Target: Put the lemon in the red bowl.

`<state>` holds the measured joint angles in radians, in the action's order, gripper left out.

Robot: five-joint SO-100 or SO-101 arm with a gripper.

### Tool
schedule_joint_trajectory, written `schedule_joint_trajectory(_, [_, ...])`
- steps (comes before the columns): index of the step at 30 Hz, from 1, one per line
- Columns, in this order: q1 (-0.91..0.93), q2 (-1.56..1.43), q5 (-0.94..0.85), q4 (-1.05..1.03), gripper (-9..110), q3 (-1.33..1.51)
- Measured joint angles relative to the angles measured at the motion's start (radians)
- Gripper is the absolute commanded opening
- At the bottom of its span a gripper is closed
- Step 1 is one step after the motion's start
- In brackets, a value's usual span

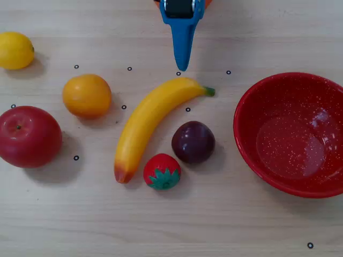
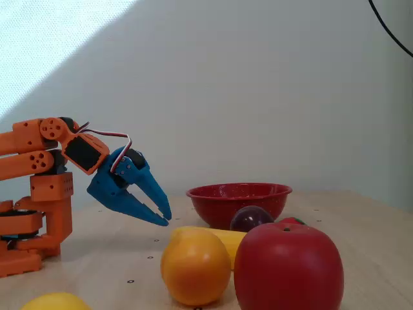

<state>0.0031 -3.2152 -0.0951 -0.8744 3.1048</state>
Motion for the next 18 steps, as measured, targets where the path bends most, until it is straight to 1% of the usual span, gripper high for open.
schedule_joint_trajectory(18, [0.000,0.000,0.003,-0.012,0,0.000])
